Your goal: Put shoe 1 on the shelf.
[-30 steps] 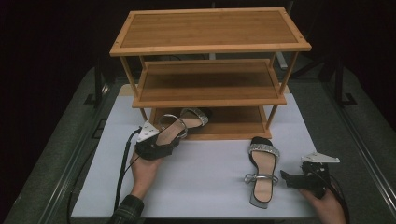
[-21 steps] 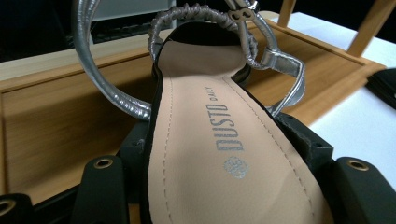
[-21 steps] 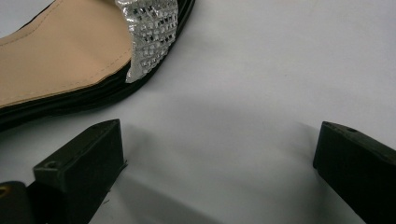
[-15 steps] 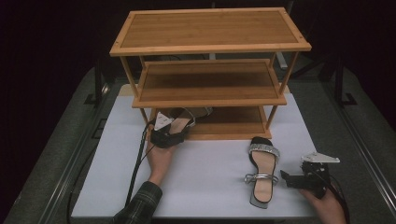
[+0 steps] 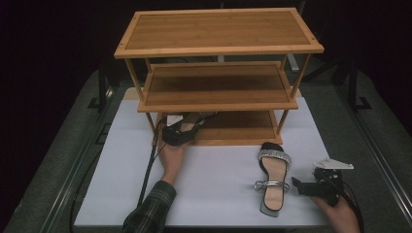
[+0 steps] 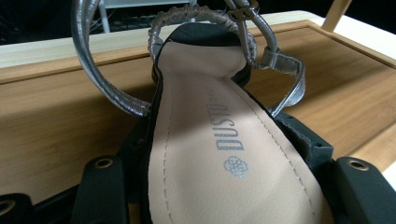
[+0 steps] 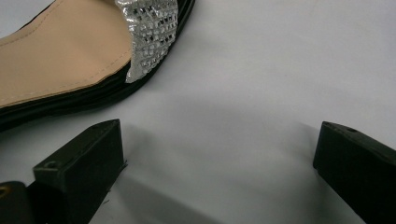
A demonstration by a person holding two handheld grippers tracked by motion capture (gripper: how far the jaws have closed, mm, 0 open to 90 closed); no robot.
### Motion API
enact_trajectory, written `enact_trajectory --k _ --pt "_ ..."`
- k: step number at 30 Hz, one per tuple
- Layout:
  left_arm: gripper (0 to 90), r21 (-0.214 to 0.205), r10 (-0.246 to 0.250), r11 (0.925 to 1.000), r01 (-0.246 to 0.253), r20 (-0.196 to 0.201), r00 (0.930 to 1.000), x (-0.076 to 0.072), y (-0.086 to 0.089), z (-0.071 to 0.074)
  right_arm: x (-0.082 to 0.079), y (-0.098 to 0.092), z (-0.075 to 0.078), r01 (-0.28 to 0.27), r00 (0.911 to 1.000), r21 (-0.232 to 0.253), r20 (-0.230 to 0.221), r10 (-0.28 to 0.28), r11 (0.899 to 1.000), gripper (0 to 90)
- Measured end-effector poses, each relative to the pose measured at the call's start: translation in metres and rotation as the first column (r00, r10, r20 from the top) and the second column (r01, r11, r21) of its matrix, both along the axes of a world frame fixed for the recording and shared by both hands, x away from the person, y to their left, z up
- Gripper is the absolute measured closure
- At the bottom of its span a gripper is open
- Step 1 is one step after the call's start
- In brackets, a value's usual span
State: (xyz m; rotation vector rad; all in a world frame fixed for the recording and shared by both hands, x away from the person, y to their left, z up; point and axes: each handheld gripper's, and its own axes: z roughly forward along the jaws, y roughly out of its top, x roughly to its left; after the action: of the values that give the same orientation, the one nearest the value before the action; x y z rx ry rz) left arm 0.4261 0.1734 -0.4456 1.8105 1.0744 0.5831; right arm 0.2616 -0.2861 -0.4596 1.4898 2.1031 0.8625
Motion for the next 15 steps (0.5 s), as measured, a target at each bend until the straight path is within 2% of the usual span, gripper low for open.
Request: enact_trajectory --k 3,5,6,9,10,11,12,15 --pt "38.1 0.010 -0.009 0.9999 0.009 0.006 0.9999 0.004 -0.001 0.000 0.000 0.000 0.000 0.000 1.0000 0.000 0.000 0.000 1.000 1.1" --pt "38.1 0.024 -0.011 0.9996 0.012 -0.009 0.9999 0.006 -0.002 0.000 0.000 0.000 0.000 0.000 1.0000 0.000 0.000 0.000 1.000 1.1" --pt "38.1 0.028 0.007 0.9996 -0.007 -0.009 0.9999 0.009 -0.003 -0.002 0.000 0.000 0.000 0.000 1.0000 0.000 0.000 0.000 1.000 1.1" --pt "38.1 0.023 0.023 0.9995 -0.022 -0.017 0.9996 0.011 -0.003 -0.003 0.000 0.000 0.000 0.000 1.0000 0.000 0.001 0.000 1.000 1.1" --pt "38.1 0.040 0.037 0.9985 -0.037 -0.010 0.9993 0.012 -0.003 -0.004 0.000 0.000 0.000 -0.001 1.0000 0.000 0.001 0.001 1.000 1.2" --pt "38.1 0.040 0.037 0.9985 -0.037 -0.010 0.9993 0.012 -0.003 -0.004 0.000 0.000 0.000 -0.001 1.0000 0.000 0.001 0.001 1.000 1.2" --pt "38.1 0.004 0.056 0.9984 -0.056 -0.028 0.9981 0.011 -0.003 -0.005 0.000 0.000 0.000 -0.001 1.0000 0.000 0.001 0.001 1.000 1.2" --pt "38.0 0.012 0.060 0.9981 -0.060 -0.024 0.9979 0.013 -0.001 -0.005 0.000 0.000 0.000 -0.001 1.0000 0.000 0.001 0.001 1.000 1.1"
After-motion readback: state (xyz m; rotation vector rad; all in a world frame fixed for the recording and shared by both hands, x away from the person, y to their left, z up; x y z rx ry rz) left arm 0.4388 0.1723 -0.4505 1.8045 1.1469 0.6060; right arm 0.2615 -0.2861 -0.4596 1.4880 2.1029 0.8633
